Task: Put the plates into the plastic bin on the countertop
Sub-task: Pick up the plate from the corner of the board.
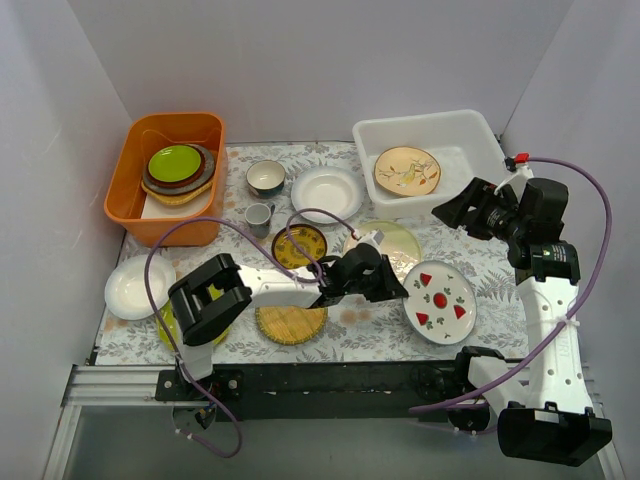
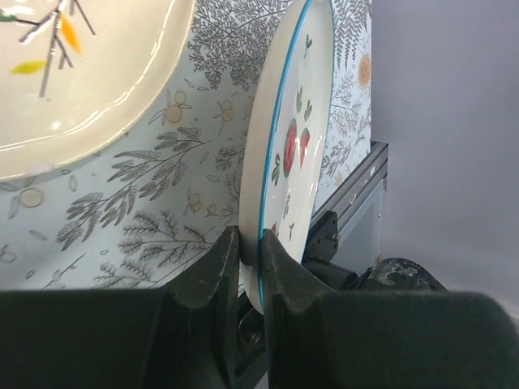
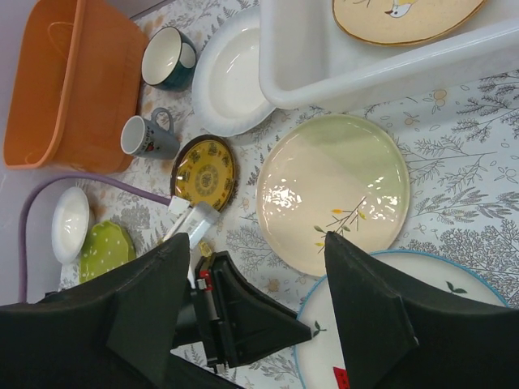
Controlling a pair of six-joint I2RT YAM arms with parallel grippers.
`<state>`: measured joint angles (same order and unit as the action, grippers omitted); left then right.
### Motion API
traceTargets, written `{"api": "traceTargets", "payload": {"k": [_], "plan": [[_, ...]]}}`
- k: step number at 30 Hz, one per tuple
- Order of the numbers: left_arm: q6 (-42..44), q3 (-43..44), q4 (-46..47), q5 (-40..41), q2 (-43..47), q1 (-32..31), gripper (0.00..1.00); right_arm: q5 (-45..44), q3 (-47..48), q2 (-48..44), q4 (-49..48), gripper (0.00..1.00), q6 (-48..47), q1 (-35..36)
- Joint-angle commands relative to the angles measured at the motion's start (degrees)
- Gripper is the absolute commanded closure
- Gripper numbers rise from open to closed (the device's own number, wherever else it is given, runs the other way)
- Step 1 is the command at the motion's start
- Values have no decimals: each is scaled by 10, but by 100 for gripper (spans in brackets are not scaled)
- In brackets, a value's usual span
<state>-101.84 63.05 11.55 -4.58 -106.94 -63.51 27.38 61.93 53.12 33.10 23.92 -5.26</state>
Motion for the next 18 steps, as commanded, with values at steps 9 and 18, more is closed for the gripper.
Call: {"api": "traceTargets", "payload": {"k": [9,18], "plan": [[3,-5,-2,-15,77,19,100,10,-25,-11,-16,25,-12,-4],[5,-37,-49,-13,116,16,100,24,-101,-34,-5,27,-13,-4]]}}
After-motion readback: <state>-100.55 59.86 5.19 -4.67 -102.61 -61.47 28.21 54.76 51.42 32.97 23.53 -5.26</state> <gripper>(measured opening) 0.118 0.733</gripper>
